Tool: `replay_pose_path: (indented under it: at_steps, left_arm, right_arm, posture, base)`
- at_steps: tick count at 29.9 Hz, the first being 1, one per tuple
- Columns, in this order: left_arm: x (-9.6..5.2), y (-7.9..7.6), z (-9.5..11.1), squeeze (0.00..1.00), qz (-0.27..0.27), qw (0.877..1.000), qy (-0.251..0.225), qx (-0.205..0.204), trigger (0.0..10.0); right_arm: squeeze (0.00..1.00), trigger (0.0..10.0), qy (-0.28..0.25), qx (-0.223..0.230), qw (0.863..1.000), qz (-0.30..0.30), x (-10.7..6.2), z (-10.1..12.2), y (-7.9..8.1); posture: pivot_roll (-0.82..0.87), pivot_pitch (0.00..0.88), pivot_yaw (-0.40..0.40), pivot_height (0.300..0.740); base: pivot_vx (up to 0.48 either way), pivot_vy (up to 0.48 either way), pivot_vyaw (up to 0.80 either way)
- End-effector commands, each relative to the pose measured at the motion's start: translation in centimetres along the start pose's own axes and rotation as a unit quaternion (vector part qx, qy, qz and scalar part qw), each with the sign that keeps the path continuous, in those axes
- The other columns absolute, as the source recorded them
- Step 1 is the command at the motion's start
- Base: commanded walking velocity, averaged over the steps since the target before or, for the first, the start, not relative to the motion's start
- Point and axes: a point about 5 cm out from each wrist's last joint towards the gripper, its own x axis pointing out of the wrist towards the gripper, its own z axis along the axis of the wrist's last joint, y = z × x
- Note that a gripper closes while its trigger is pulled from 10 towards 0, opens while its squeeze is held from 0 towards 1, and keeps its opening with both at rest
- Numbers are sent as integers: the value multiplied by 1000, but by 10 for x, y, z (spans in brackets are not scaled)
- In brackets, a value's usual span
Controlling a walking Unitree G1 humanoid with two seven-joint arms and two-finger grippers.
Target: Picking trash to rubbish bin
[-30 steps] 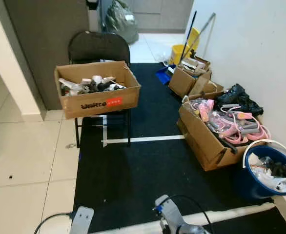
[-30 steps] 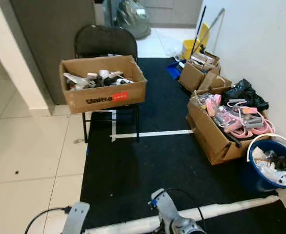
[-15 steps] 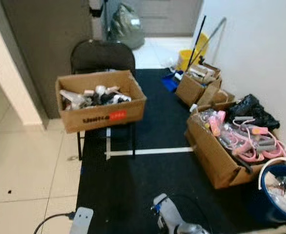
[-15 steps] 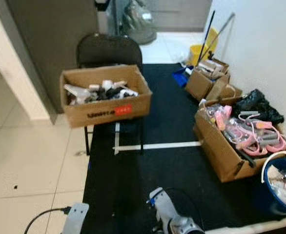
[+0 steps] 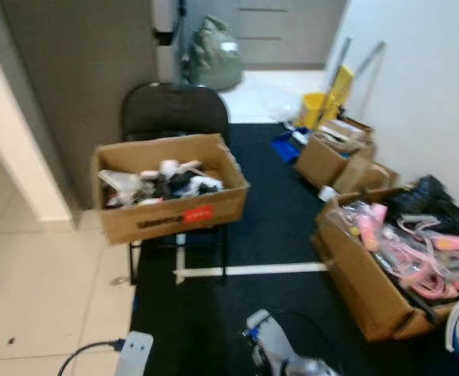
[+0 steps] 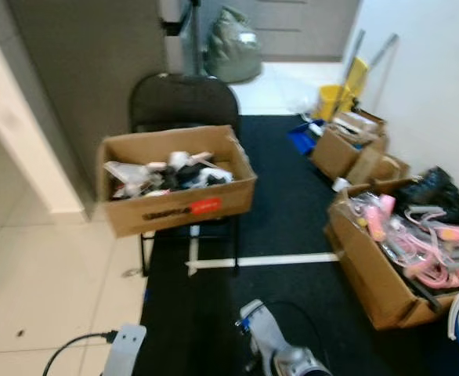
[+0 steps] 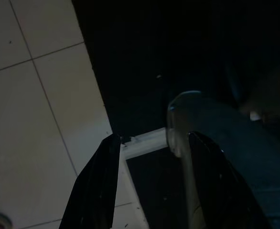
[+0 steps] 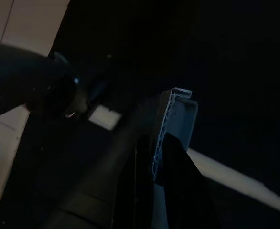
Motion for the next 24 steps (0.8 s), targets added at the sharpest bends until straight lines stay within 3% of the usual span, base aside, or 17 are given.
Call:
replay_pose_path:
  at_steps: [1, 10, 14, 16, 17, 18, 19, 21, 22, 24]
  left_arm:
    - [-1, -4, -12, 0, -7, 1000, 23, 2, 10000]
    - [-2, -2, -12, 0, -6, 1000, 23, 0, 10000]
    - [-2, -2, -12, 0, -6, 1000, 22, 0, 10000]
    - [-2, -2, -12, 0, -6, 1000, 22, 0, 10000]
    - [-2, -2, -12, 0, -6, 1000, 22, 0, 10000]
    - [-2, -1, -12, 0, -5, 1000, 23, -1, 10000]
    - [-2, -1, -12, 0, -5, 1000, 23, -1, 10000]
    - [-2, 0, -12, 0, -3, 1000, 20, -9, 10000]
    - [-2, 0, -13, 0, -5, 1000, 19, -18, 10000]
    - [-2, -1, -14, 0, -7, 999, 19, -30, 10000]
  right_arm:
    - [0, 10000, 2, -10, 1000, -1, -1, 0, -3]
    - [0, 10000, -17, 17, 1000, -10, -1, 5, -3]
    - [0, 10000, -56, 54, 996, -37, -3, 17, -14]
    - [0, 10000, -100, 106, 986, -76, -9, 32, -30]
    - [0, 10000, -100, 106, 986, -76, -9, 32, -30]
    - [0, 10000, -150, 145, 968, -136, -19, 50, -53]
    - [0, 10000, -169, 161, 959, -161, -24, 57, -63]
    - [0, 10000, -224, 214, 913, -266, -49, 76, -104]
    - [0, 10000, -241, 218, 894, -309, -62, 83, -121]
    - [0, 10000, -262, 209, 871, -360, -79, 93, -141]
  posture:
    - [60, 20, -4, 740]
    - [63, 27, 1, 740]
    - [66, 30, 0, 740]
    - [67, 32, 0, 740]
    - [67, 32, 0, 740]
    - [76, 34, 0, 740]
    - [76, 34, 0, 740]
    - [76, 36, 5, 740]
    - [75, 37, 7, 740]
    - [73, 37, 11, 740]
  base:
    - [472, 0, 800]
    - [479, 0, 89]
    - [480, 0, 0]
    - [480, 0, 0]
    - [480, 0, 0]
    - [480, 0, 0]
    - [480, 0, 0]
    - [461, 0, 0]
    - [390, 0, 0]
    - [315, 0, 0]
